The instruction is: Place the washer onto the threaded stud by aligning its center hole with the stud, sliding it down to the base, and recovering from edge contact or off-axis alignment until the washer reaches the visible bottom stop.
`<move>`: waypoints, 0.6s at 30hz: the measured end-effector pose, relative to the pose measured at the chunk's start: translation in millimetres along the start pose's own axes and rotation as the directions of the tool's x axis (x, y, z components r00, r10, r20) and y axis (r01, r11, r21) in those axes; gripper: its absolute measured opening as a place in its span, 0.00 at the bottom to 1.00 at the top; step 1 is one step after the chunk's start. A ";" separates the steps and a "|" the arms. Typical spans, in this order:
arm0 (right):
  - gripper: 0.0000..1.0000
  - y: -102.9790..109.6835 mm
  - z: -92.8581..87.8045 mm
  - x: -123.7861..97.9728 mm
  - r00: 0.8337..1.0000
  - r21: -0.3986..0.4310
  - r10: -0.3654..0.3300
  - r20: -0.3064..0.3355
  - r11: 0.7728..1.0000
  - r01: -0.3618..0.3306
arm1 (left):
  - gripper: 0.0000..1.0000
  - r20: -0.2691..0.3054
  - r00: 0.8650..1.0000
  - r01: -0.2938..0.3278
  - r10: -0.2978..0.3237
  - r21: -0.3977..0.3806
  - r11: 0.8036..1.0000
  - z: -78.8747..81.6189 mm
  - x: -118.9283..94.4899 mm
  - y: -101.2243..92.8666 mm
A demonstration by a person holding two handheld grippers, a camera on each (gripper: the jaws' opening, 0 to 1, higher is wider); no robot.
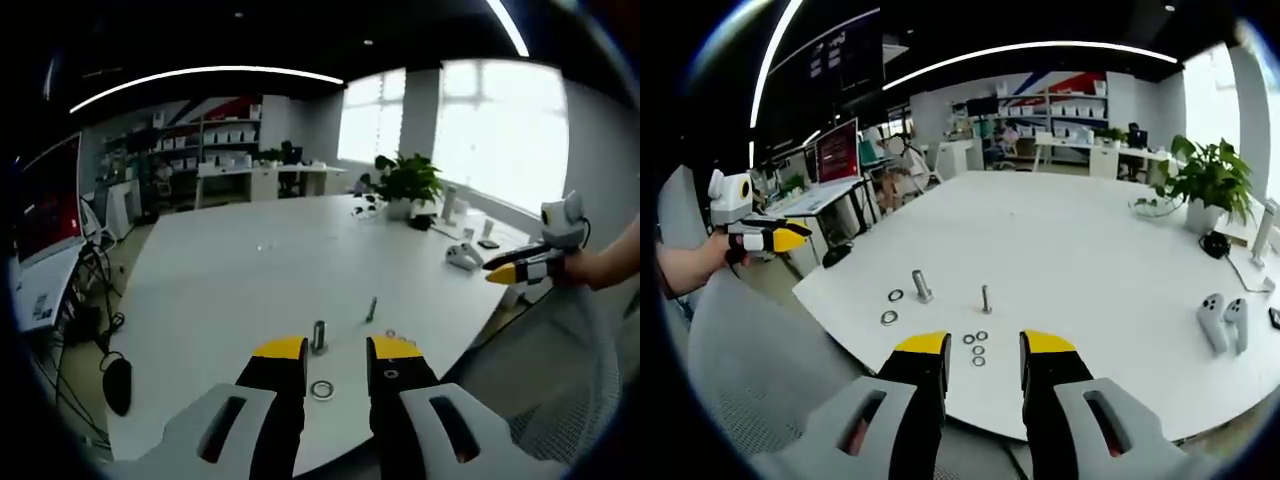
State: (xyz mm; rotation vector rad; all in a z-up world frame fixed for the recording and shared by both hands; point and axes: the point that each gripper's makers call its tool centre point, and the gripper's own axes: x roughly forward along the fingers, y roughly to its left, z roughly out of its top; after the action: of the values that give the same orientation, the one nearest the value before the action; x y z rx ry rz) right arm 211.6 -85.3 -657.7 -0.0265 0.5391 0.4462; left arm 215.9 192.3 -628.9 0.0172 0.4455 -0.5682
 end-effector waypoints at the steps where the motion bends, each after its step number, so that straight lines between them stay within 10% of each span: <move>1: 0.30 0.0 -0.6 0.0 1.000 0.000 -0.001 -0.003 1.000 0.001 | 0.21 -0.002 1.000 0.002 -0.002 0.000 1.000 -0.5 0.2 -0.1; 18: 0.30 -1.7 0.7 -1.3 1.000 0.011 -0.010 0.009 1.000 0.010 | 0.20 -0.025 1.000 0.008 -0.008 -0.001 1.000 -4.6 1.8 -0.8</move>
State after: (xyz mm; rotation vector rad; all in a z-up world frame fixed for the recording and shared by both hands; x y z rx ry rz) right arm 211.6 -87.3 -656.7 -0.0167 0.5325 0.4330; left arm 215.0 191.3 -633.7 0.0217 0.4700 -0.5759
